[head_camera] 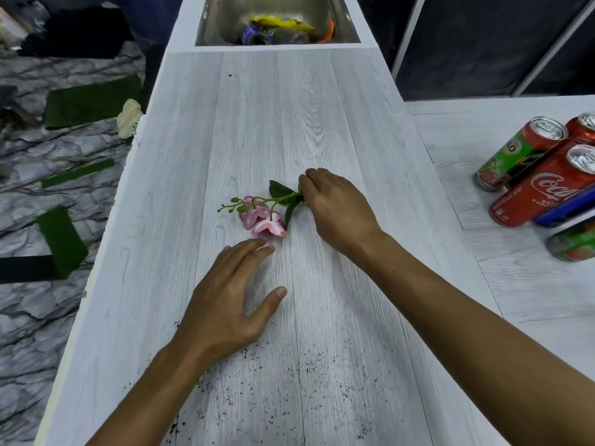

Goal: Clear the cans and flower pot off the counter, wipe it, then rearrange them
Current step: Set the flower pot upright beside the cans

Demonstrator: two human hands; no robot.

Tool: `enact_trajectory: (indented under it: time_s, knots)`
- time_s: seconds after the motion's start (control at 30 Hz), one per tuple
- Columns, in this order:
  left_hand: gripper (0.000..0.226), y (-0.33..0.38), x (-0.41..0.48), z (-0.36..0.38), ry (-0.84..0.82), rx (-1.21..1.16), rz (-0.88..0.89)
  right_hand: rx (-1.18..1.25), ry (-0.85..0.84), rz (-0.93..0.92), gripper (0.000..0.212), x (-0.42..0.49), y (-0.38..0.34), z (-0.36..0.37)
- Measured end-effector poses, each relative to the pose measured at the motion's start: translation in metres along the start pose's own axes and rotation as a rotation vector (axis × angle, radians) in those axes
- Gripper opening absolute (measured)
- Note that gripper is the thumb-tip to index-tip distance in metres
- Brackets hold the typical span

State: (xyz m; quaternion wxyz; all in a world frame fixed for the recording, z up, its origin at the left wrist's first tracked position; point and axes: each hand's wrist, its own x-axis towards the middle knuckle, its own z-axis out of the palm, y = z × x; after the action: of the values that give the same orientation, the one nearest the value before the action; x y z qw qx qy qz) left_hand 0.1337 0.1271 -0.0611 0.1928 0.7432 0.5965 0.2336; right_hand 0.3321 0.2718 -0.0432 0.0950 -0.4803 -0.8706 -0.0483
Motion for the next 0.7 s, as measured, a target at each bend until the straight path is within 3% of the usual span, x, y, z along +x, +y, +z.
enact_trajectory:
  time_s: [0.17,0.4,0.7]
  knots:
    - [0.066,0.000,-0.001,0.000,-0.024,-0.005,-0.005,0.035,-0.003,0.030,0.024,0.004,0.000,-0.004]
    - [0.067,0.001,0.001,0.001,-0.038,-0.010,-0.004,0.145,-0.018,0.098,0.033,0.000,0.002,-0.006]
    - [0.069,0.008,0.011,0.006,-0.049,-0.019,0.022,0.529,0.162,0.349,0.045,-0.025,0.024,-0.009]
